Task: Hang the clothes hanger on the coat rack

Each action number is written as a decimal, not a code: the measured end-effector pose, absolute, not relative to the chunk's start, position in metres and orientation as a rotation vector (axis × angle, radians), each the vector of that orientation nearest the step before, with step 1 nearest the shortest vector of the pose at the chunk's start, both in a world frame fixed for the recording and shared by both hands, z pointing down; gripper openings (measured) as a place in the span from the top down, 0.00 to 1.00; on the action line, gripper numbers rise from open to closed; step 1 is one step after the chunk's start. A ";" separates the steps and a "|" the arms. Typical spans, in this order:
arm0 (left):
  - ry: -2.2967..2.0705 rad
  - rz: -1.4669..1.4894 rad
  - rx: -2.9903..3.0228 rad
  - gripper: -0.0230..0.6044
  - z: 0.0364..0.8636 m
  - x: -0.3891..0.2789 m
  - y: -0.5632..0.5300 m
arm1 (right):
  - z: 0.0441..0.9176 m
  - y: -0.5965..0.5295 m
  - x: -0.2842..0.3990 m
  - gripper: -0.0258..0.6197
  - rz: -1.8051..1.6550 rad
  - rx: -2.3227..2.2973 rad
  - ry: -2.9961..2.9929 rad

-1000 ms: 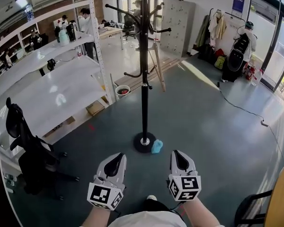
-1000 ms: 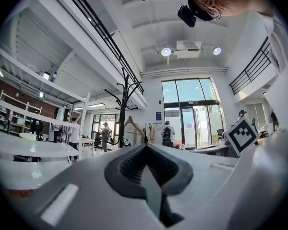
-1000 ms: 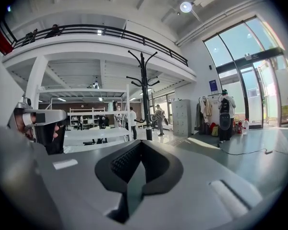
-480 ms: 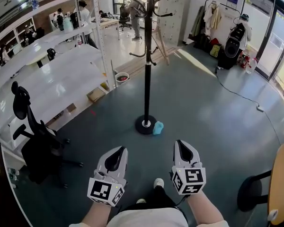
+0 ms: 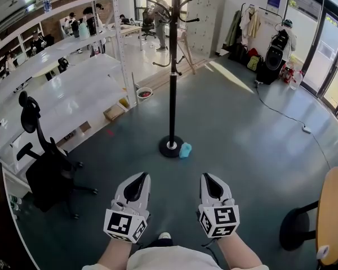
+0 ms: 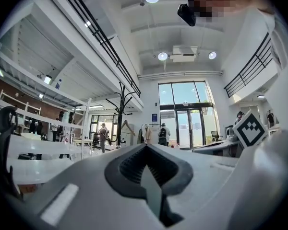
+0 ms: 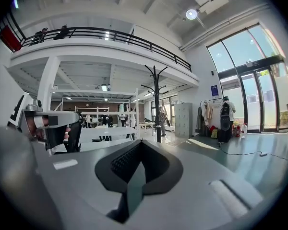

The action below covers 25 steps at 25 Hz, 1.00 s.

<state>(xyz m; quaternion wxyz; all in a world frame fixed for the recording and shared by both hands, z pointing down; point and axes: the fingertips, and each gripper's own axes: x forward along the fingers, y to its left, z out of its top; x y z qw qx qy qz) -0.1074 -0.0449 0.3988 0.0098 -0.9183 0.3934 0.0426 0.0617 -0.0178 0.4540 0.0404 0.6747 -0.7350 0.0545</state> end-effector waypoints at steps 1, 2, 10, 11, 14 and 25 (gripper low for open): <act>1.232 0.131 -2.867 0.96 0.398 -0.106 -0.040 | 0.454 -0.012 0.060 0.92 0.171 2.055 -2.260; 1.233 0.129 -2.868 0.96 0.398 -0.104 -0.034 | 0.454 -0.006 0.059 0.92 0.176 2.043 -2.269; 1.255 0.117 -2.864 0.96 0.399 -0.096 0.005 | 0.458 0.028 0.051 0.92 0.188 1.976 -2.313; 1.257 0.119 -2.863 0.96 0.400 -0.095 0.008 | 0.458 0.031 0.051 0.92 0.188 1.974 -2.316; 1.261 0.122 -2.858 0.96 0.400 -0.092 0.018 | 0.457 0.039 0.054 0.92 0.185 1.958 -2.324; 1.249 0.096 -2.865 0.96 0.403 -0.087 0.033 | 0.452 0.052 0.054 0.92 0.171 1.958 -2.324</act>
